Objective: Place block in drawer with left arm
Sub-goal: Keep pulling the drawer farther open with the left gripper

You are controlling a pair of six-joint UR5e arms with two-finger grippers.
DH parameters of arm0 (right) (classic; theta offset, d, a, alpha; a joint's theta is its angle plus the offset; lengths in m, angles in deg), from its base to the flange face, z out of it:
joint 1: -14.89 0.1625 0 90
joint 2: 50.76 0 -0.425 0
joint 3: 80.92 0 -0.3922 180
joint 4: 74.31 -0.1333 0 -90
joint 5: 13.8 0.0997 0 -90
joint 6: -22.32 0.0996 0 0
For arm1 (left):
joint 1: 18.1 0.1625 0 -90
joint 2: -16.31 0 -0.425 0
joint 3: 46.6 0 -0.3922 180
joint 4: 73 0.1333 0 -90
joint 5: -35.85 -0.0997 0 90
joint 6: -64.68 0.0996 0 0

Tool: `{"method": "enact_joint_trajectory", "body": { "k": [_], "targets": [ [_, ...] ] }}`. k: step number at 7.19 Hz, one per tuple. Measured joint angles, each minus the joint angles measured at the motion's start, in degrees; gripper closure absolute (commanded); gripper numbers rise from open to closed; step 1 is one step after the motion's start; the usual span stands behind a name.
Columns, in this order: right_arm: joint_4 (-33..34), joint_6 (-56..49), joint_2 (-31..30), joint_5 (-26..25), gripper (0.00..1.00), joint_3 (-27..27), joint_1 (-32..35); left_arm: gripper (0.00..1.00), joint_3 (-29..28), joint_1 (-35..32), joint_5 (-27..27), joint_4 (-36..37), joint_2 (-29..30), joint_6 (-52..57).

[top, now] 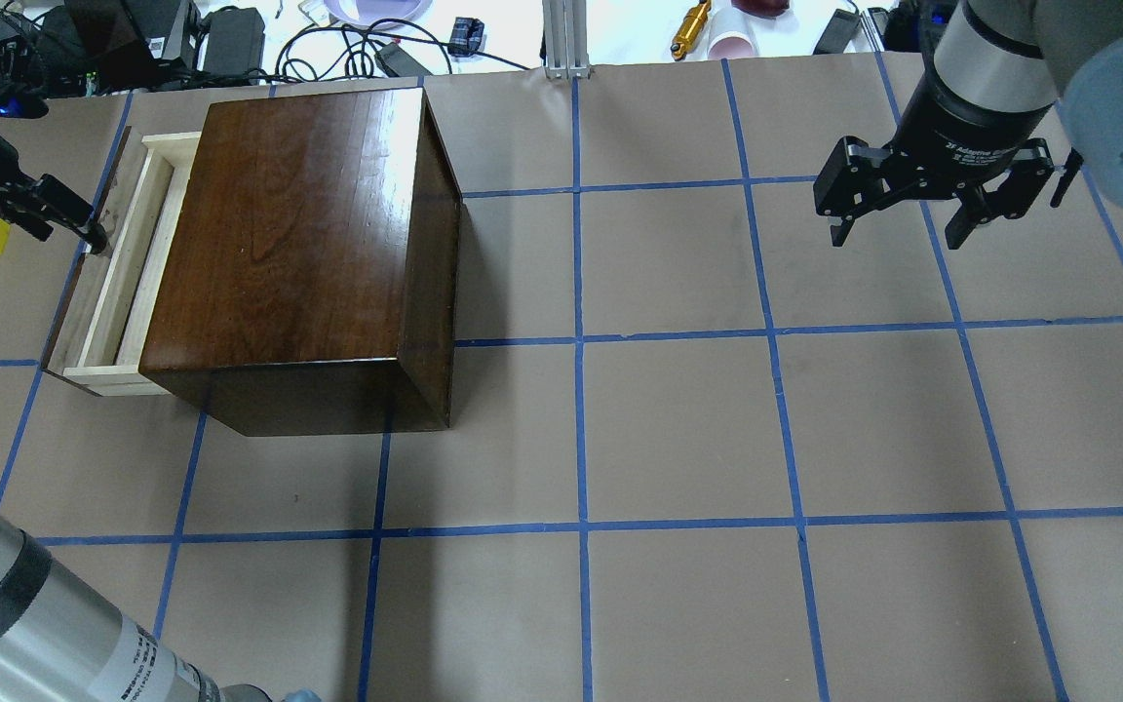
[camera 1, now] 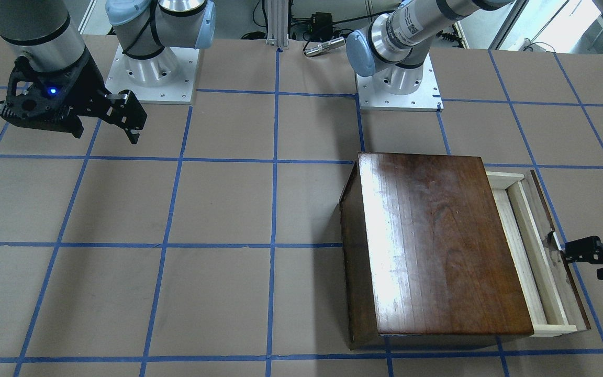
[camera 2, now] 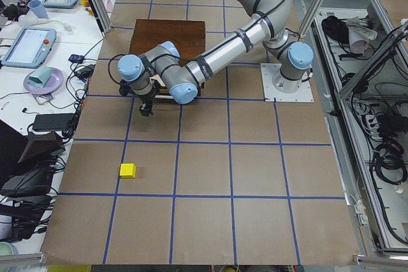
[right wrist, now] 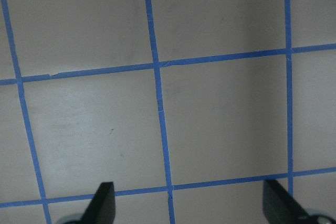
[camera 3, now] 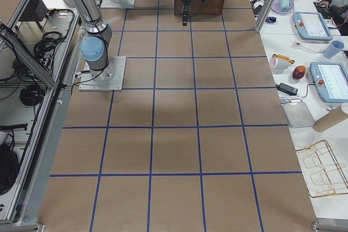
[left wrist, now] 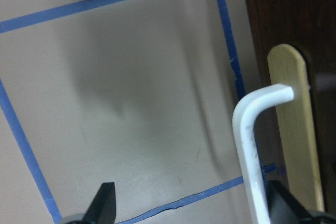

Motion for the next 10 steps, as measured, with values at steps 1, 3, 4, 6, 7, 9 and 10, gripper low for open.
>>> {"method": "enact_joint_trajectory", "body": {
  "k": [1,3,4,6,7,9,10],
  "targets": [
    [0.0,0.0,0.0,0.0,0.0,0.0,0.0,0.0,-0.3,0.1,-0.2,0.0,0.3,0.3],
    [0.0,0.0,0.0,0.0,0.0,0.0,0.0,0.0,-1.0,0.1,-0.5,0.1,0.6,0.6],
    [0.0,0.0,0.0,0.0,0.0,0.0,0.0,0.0,-1.1,0.1,-0.7,0.1,0.6,0.7],
    [0.0,0.0,0.0,0.0,0.0,0.0,0.0,0.0,-1.2,0.1,-0.9,0.1,0.6,0.7],
    [0.0,0.0,0.0,0.0,0.0,0.0,0.0,0.0,-1.5,0.1,-1.2,0.2,0.7,0.7],
    [0.0,0.0,0.0,0.0,0.0,0.0,0.0,0.0,-2.1,0.1,-1.9,0.1,1.0,0.7],
    [0.0,0.0,0.0,0.0,0.0,0.0,0.0,0.0,-2.2,0.1,-1.9,0.0,1.0,0.7]
  ]
}}
